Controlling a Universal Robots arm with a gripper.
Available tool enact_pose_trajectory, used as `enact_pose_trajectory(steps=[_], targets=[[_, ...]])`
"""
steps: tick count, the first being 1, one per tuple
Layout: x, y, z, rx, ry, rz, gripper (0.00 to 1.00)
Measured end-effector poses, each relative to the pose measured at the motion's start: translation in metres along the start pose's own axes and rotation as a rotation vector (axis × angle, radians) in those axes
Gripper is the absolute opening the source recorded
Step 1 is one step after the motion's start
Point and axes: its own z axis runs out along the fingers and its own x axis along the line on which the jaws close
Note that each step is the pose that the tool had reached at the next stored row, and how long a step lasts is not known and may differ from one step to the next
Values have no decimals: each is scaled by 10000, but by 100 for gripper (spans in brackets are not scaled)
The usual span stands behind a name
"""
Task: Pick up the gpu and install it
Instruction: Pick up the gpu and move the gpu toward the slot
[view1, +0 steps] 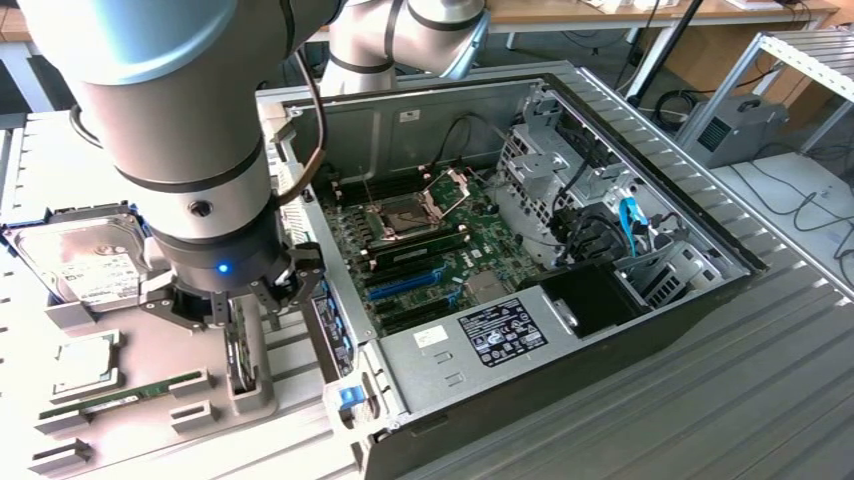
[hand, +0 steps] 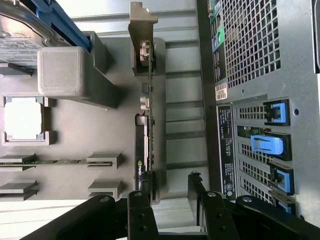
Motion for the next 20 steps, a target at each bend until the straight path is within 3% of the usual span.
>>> enact_pose_trajectory(steps=[8,10,12,13,15,16,20], targets=[[58,11,2,1,1,-1,42],[137,137,39,1,0,0,42],[196,277,149,0,0,3,42],[232,373,275,0,0,7,42],[239,395,400,2,1,7,42],[240,395,400,2,1,7,28],[239,396,398,8,-4,6,26]])
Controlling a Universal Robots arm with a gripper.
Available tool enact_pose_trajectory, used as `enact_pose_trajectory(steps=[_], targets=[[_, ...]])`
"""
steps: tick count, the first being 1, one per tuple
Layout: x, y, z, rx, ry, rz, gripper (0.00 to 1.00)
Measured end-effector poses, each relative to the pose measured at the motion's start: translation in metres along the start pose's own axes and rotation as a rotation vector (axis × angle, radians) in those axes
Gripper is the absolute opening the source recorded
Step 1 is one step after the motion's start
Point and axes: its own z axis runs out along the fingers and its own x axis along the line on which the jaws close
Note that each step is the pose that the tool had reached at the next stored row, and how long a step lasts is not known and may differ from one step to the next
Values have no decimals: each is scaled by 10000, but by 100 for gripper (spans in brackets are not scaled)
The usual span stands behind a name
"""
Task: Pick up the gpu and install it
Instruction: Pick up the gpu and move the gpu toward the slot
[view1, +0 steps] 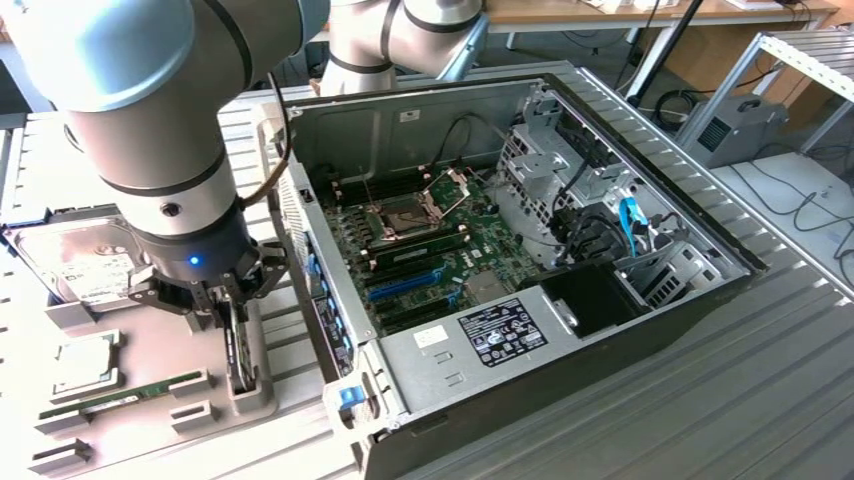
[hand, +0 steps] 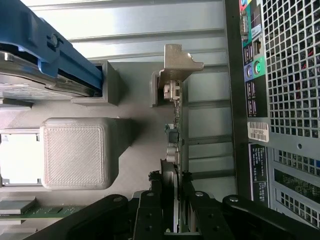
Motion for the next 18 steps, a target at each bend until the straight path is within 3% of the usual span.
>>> enact_pose_trajectory(steps=[18], targets=[[-1,2,-51,6,3,0,26]])
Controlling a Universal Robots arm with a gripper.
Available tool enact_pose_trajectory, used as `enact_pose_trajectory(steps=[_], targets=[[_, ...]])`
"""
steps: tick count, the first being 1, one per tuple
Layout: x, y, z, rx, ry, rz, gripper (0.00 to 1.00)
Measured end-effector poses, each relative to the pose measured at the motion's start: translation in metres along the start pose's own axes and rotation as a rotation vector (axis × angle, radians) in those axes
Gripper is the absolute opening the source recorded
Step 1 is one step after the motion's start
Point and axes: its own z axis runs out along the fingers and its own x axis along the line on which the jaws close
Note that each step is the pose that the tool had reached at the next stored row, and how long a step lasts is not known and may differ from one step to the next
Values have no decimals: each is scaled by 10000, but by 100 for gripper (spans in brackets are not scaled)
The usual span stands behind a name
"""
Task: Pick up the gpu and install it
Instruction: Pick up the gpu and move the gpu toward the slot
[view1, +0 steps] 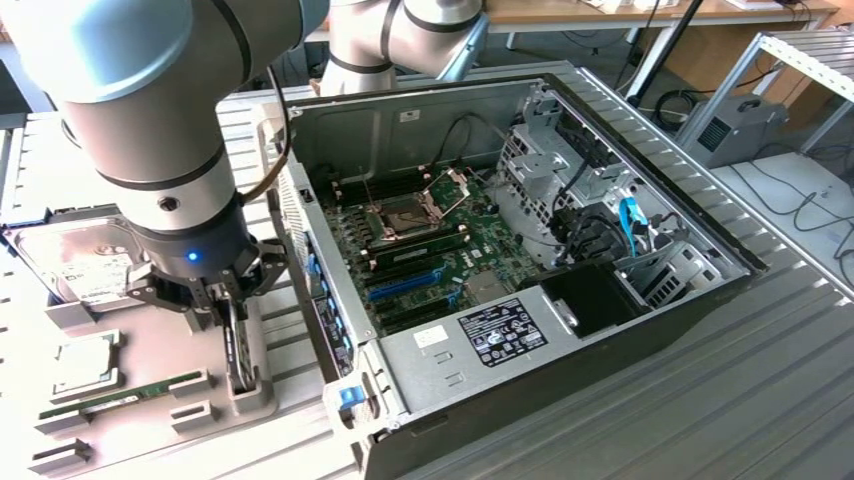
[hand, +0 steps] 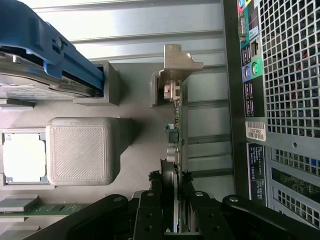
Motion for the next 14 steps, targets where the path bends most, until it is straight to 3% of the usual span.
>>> enact_pose_trajectory(steps=[14], targets=[[-1,1,-30,0,0,0,26]])
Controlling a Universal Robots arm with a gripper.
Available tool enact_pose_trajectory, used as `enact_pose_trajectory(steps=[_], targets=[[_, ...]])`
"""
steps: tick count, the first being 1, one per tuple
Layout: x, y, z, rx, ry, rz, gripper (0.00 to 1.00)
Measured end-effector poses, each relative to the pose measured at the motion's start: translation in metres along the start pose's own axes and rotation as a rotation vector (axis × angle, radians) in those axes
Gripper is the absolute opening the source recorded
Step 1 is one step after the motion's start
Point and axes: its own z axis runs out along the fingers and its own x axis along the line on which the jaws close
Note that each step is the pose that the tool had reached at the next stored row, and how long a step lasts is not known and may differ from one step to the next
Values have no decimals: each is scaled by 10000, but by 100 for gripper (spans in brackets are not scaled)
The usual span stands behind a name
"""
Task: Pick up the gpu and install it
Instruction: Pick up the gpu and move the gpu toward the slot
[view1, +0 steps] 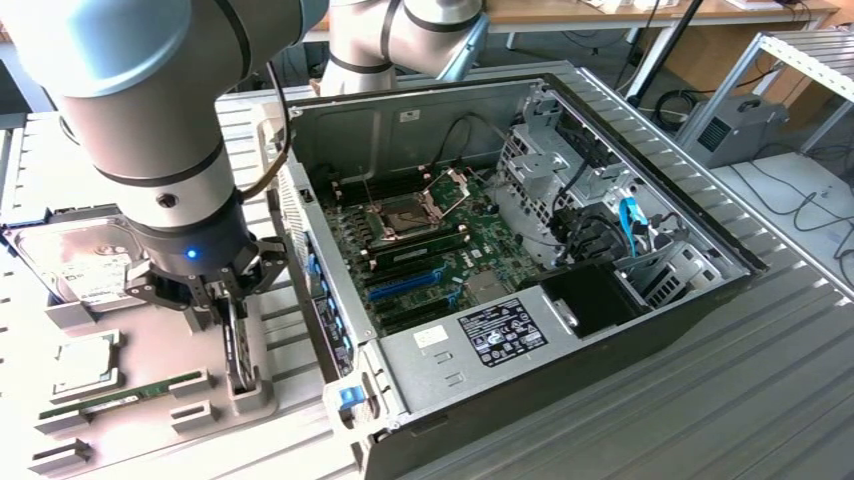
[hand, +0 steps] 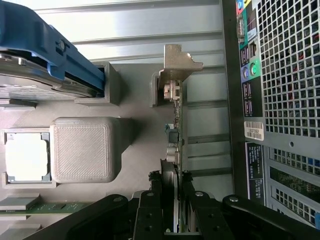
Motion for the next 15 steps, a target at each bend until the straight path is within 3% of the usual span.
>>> enact_pose_trajectory(steps=[15], targets=[[-2,4,-74,0,0,0,26]])
